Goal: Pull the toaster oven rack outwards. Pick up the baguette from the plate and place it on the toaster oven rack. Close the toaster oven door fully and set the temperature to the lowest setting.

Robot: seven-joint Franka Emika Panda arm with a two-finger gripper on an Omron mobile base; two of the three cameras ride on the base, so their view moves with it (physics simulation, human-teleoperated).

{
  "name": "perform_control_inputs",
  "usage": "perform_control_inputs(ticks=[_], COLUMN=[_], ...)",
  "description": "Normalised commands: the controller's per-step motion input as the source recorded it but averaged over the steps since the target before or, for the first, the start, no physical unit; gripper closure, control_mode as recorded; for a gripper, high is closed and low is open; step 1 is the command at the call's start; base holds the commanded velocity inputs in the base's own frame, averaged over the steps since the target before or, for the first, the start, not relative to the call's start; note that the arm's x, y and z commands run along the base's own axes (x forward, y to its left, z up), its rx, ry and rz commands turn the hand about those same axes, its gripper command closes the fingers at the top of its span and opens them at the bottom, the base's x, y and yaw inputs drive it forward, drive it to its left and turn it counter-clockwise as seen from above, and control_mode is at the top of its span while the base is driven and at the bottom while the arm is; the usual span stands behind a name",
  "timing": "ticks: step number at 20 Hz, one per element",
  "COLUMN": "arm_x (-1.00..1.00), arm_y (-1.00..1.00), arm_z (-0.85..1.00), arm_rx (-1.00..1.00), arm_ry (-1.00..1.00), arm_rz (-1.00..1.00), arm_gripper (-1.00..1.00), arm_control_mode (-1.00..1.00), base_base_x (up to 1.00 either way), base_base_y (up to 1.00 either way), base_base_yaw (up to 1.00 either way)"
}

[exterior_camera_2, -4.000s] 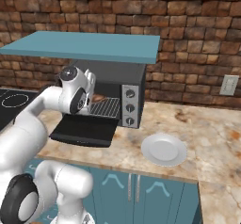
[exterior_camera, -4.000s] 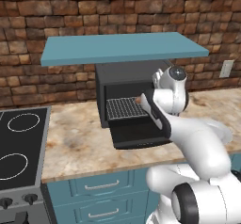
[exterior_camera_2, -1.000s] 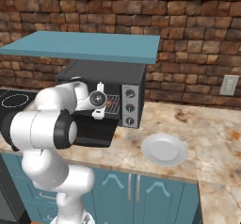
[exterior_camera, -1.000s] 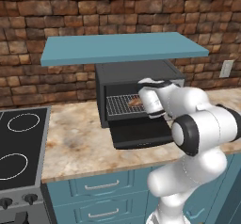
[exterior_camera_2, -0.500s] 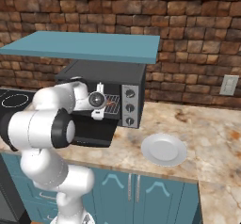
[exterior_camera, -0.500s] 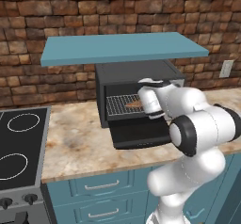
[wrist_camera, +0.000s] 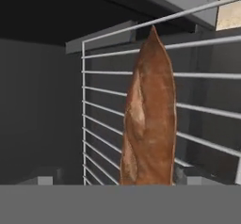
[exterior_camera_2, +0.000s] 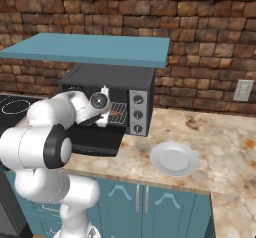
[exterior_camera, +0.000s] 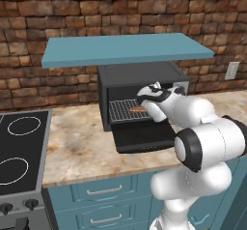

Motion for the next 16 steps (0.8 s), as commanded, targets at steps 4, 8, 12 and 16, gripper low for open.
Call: perform_control_inputs(ticks=[4, 8, 12, 16], arm_x=[-0.32, -0.51, -0.60, -0.26], arm_y=[0.00, -0.08, -0.17, -0.10], arm_z=[0.41, 0.27, 0.03, 0.00], arm_rx=[0.00, 0.01, 0.00, 0.00], arm_ry=[0.06, 0.00, 0.16, 0.31], arm_rz=[0.00, 0.00, 0.00, 0.00], arm_gripper=[-1.00, -1.00, -1.00, -1.00], arm_control_mode=[-1.00, -1.00, -1.00, -1.00], base_base_x=[0.00, 0.00, 0.00, 0.00], base_base_y=[0.00, 0.00, 0.00, 0.00], base_base_yaw=[0.00, 0.00, 0.00, 0.00])
